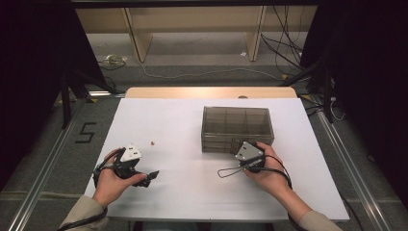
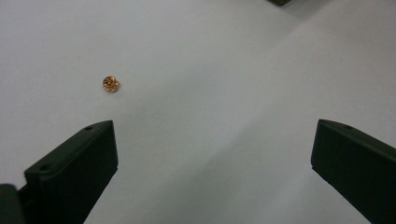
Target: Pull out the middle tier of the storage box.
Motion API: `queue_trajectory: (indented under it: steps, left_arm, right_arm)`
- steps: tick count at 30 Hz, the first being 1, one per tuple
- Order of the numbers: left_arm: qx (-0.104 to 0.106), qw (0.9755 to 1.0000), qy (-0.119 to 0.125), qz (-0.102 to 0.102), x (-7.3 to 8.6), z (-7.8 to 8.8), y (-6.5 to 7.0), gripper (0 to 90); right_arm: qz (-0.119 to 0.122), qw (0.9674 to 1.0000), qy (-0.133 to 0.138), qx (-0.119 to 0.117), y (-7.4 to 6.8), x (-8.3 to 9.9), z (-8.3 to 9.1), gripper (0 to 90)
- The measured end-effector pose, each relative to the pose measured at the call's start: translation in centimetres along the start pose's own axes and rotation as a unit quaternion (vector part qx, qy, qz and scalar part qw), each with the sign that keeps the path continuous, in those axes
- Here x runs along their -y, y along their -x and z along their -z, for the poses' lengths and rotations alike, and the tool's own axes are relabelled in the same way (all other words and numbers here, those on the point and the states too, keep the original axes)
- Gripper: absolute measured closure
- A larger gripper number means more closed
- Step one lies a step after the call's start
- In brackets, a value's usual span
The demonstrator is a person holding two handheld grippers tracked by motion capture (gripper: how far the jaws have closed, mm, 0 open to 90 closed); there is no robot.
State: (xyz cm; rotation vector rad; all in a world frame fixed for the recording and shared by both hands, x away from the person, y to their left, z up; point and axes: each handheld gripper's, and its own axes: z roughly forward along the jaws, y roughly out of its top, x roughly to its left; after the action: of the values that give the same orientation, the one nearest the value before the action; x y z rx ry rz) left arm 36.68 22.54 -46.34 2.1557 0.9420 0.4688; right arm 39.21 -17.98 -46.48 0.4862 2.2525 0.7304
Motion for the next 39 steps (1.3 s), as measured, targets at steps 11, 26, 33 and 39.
queue_trajectory:
  steps: [11,26,33,39]
  left_arm:
    - [0.0,1.0,0.0,-0.001,0.0,0.0,0.0,1.3]
    - [-0.002,1.0,0.002,-0.005,0.0,0.0,0.0,2.5]
    - [-0.003,1.0,0.002,-0.005,0.0,0.1,0.0,3.1]
    - [-0.004,1.0,0.003,-0.005,0.1,0.1,0.0,3.6]
  right_arm:
    - [0.042,0.9988,-0.015,0.021,-0.4,-0.6,0.0,62.9]
    - [0.119,0.9901,-0.043,0.06,-1.1,-0.9,-0.1,70.7]
    - [0.148,0.9839,-0.055,0.084,-1.5,-1.1,-0.2,77.6]
    - [0.166,0.9783,-0.068,0.103,-2.0,-1.2,-0.4,77.9]
